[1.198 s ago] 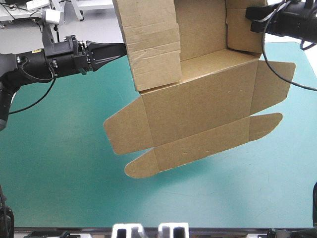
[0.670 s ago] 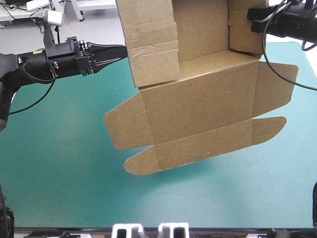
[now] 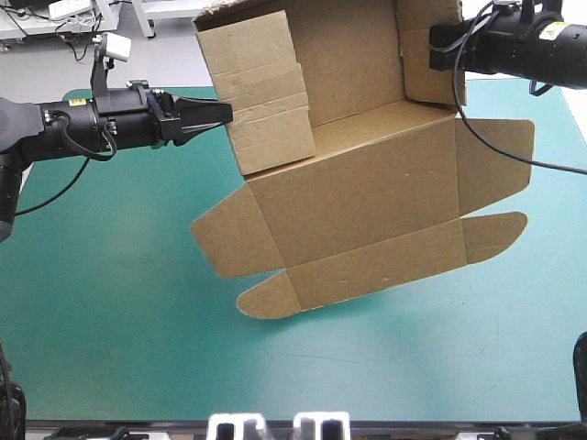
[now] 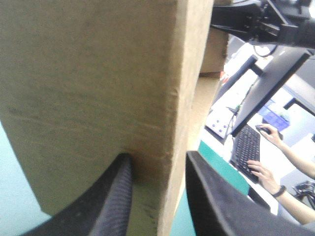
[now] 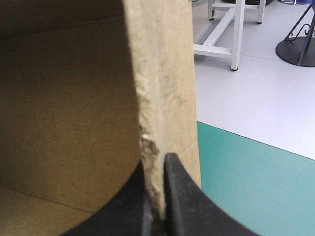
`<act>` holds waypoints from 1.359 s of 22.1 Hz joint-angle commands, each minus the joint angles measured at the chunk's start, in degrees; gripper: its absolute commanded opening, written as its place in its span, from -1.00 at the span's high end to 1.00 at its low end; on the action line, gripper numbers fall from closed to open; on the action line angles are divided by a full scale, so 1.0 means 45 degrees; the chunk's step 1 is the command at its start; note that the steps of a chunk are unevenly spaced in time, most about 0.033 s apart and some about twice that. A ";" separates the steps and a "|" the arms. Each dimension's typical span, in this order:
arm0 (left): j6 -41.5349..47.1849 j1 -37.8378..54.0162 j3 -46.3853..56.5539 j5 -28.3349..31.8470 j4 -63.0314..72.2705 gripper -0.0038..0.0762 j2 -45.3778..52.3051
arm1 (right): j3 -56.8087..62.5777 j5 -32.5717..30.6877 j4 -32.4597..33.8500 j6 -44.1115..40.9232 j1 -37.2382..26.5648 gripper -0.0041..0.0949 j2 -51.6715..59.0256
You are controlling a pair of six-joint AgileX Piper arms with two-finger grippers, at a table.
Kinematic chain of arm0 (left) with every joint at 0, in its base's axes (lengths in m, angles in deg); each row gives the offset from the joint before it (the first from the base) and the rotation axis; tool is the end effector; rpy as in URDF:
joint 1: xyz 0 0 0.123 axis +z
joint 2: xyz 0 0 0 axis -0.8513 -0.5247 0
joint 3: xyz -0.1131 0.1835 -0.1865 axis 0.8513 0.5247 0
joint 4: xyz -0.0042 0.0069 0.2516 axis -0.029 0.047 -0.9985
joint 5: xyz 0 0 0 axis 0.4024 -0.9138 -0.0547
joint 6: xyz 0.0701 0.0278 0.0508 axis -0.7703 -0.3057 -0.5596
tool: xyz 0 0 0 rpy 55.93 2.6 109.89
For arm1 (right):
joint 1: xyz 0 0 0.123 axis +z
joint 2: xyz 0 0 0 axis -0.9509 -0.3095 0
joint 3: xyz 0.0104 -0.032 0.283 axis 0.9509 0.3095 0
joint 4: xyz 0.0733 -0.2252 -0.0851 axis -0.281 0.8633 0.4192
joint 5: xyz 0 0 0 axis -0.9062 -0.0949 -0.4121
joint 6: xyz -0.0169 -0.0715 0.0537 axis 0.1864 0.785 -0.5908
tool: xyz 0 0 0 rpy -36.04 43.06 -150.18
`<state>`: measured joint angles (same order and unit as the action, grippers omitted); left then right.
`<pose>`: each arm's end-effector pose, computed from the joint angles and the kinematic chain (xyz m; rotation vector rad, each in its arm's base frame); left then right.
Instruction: Fold the box
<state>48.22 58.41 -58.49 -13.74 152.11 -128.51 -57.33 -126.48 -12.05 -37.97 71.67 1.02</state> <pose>0.2613 -0.0796 0.4828 0.5329 1.8666 -1.1697 0.2983 0.0474 0.5393 -0.4139 1.8233 0.5067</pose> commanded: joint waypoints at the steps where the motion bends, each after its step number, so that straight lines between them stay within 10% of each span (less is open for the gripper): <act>1: 0.0291 -0.0051 -0.0368 0.1028 0.0042 0.24 0.0442 | -0.0364 0.0982 -0.0911 -0.0558 0.0339 0.96 0.0431; 13: 0.0661 -0.0051 -0.0368 0.4354 -0.1798 0.31 0.0245 | -0.0364 0.0855 0.0163 -0.1792 0.2194 0.96 0.0431; 17: 0.1173 -0.0104 -0.0368 0.4590 -0.1751 0.92 0.0185 | -0.0364 0.0511 0.2090 -0.3043 0.3320 0.96 0.0431; 21: 0.2033 -0.1201 -0.0368 0.5044 -0.2705 0.93 0.0329 | -0.0364 -0.1248 0.4866 -0.4461 0.3840 0.96 0.0431; 30: 0.8948 -0.4892 -0.0368 0.2623 -1.2732 0.93 -0.2045 | 0.1998 -0.2956 0.4974 -0.5462 0.3840 0.96 -0.1286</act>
<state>85.95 37.74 -58.32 -2.91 93.34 -136.77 -50.27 -139.05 15.71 -63.25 88.22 -4.37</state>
